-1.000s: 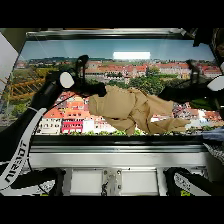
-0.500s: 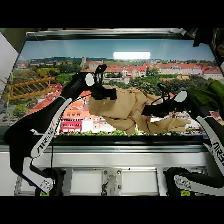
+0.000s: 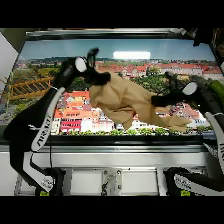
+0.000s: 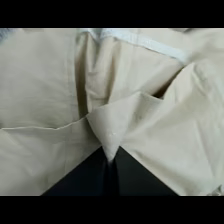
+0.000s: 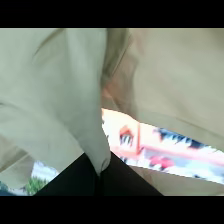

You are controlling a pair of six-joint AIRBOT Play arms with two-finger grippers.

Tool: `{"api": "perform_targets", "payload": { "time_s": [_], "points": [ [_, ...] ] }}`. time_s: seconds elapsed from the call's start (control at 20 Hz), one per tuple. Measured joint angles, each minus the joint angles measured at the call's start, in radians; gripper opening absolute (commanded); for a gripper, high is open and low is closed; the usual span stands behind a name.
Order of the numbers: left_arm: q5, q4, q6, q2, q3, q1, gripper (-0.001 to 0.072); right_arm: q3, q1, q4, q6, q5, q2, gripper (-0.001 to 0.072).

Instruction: Fold the clothes and pants, and hang the long-sleeved shirts on hangers.

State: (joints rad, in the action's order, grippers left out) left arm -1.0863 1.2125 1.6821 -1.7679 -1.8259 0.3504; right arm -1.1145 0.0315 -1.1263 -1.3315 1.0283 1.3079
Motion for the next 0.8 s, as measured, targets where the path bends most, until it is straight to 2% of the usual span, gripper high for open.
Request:
{"api": "perform_targets", "payload": {
  "time_s": [0.15,0.3,0.5,0.65,0.7,0.75,0.8],
  "points": [
    [-0.012,-0.012,-0.024,0.117,-0.133,-0.078,0.0012,-0.202,0.061,-0.015,0.000,0.061,-0.090,0.0014],
    [-0.018,-0.018,-0.063,0.245,-0.157,-0.122,0.0012,-0.324,0.080,-0.017,-0.002,0.086,-0.199,0.0013],
    [-0.013,-0.008,-0.109,0.397,0.012,-0.145,0.0012,-0.328,0.067,-0.038,-0.005,0.134,-0.327,0.0013],
    [-0.006,-0.003,-0.121,0.476,0.244,-0.143,0.0012,-0.205,0.047,-0.057,-0.005,0.188,-0.402,0.0015],
    [-0.007,0.001,-0.122,0.495,0.328,-0.137,0.0060,-0.143,0.037,-0.061,-0.005,0.206,-0.425,0.0029],
    [-0.010,0.003,-0.127,0.513,0.416,-0.126,0.0441,-0.082,0.027,-0.069,-0.005,0.229,-0.444,0.0133],
    [-0.018,0.018,-0.129,0.527,0.497,-0.113,0.0712,-0.023,0.018,-0.085,-0.005,0.255,-0.459,0.0451]
  ]
}}
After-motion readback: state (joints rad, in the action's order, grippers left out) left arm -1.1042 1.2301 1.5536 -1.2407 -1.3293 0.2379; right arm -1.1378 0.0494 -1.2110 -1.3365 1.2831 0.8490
